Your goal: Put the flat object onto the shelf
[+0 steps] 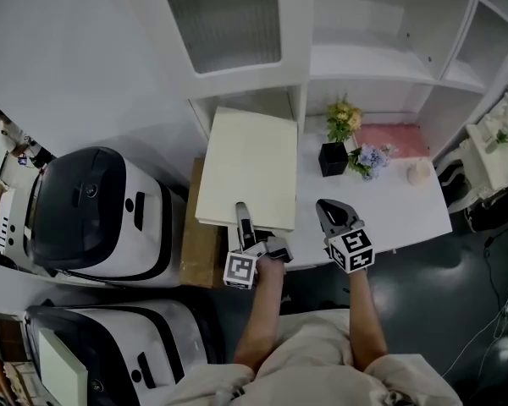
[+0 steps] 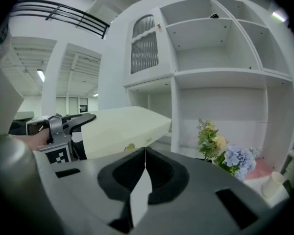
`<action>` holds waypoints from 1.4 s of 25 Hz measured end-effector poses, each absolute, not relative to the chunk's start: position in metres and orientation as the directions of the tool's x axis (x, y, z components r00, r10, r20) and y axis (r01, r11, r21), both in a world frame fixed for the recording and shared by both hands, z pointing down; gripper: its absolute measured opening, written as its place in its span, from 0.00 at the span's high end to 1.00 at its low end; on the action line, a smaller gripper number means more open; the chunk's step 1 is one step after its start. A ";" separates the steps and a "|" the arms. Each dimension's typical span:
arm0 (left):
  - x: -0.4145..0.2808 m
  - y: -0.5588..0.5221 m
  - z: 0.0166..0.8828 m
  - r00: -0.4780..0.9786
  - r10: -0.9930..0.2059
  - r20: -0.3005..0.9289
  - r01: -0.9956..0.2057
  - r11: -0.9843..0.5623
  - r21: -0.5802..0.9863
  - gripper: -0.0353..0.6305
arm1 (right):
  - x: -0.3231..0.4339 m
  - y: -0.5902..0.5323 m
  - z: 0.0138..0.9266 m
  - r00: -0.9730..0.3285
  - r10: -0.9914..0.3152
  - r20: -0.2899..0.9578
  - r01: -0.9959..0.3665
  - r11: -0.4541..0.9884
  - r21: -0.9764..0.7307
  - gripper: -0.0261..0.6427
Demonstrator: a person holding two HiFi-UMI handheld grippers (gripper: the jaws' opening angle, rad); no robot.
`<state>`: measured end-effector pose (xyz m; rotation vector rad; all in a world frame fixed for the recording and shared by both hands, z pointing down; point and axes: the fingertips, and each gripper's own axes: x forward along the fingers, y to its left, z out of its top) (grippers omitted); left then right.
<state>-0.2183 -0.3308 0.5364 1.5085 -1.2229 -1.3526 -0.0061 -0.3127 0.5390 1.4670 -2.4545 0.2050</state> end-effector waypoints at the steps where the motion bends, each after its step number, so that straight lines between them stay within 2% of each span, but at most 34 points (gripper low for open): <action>1: -0.215 -0.333 0.538 -0.019 -0.969 -0.246 -0.160 -0.240 0.958 0.52 | -0.010 -0.313 0.540 -0.452 -0.838 0.306 -0.877 0.480 0.019 0.86; 5: -0.205 -0.336 0.555 -0.004 -0.988 -0.153 -0.122 -0.152 0.981 0.52 | -0.025 -0.308 0.541 -0.460 -0.833 0.307 -0.871 0.491 0.026 0.86; 10: -0.197 -0.341 0.565 0.014 -0.990 -0.139 -0.103 -0.139 0.985 0.52 | -0.031 -0.303 0.545 -0.463 -0.830 0.310 -0.868 0.496 0.030 0.86; 17: -0.179 -0.345 0.566 0.095 -0.991 -0.096 -0.204 -0.114 0.972 0.52 | -0.029 -0.307 0.542 -0.468 -0.833 0.294 -0.872 0.490 0.002 0.86; 35: -0.175 -0.400 0.579 0.062 -0.997 -0.034 -0.004 -0.034 0.999 0.52 | -0.030 -0.382 0.510 -0.529 -0.822 0.212 -0.847 0.529 -0.060 0.86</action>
